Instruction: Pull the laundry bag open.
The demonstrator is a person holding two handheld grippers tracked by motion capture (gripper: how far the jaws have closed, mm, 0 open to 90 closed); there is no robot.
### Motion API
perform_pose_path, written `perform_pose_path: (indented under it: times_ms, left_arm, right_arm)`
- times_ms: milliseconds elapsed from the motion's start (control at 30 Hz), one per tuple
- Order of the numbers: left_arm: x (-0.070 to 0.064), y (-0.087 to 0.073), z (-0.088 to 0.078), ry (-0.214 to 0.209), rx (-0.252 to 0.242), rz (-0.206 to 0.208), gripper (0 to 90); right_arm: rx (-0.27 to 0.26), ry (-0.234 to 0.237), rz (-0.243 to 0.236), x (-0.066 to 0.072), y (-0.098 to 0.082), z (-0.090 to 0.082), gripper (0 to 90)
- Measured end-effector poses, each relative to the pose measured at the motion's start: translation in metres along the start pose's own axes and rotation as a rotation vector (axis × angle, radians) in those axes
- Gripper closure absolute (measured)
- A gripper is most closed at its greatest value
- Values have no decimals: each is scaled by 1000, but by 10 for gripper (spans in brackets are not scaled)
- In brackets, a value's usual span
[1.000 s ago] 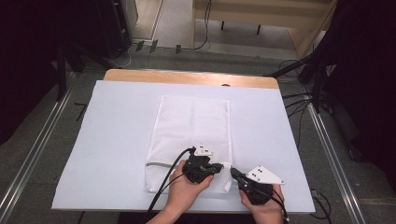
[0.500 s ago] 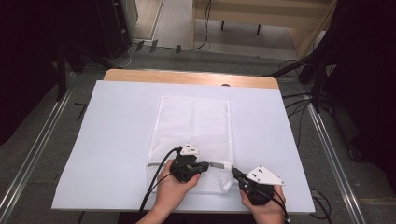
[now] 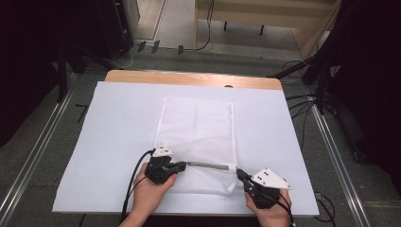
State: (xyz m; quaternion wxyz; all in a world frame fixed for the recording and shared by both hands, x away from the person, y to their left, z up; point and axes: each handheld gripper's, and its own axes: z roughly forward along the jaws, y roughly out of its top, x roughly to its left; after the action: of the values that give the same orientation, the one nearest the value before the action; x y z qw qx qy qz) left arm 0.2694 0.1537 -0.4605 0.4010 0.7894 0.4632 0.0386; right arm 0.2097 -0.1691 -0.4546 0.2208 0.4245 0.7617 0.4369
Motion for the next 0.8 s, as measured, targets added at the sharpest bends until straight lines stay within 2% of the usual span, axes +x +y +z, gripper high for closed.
perform_pose_path:
  times_ms: [67,200,300,700,800]
  left_arm:
    - [10,-3,-7,6,-4,-23,883]
    - [24,-9,-22,32,-10,-36,883]
    - [31,-11,-32,47,-14,-46,883]
    - [57,-24,-65,52,-36,-85,883]
    - [61,-28,-71,70,-41,-93,882]
  right_arm:
    - [-9,0,16,-4,1,-2,900]
    - [-8,-4,22,-6,0,-3,900]
    - [-14,-9,18,-6,1,-4,900]
    - [-15,-16,21,-9,1,-5,900]
    - [-13,-22,16,-9,0,-6,900]
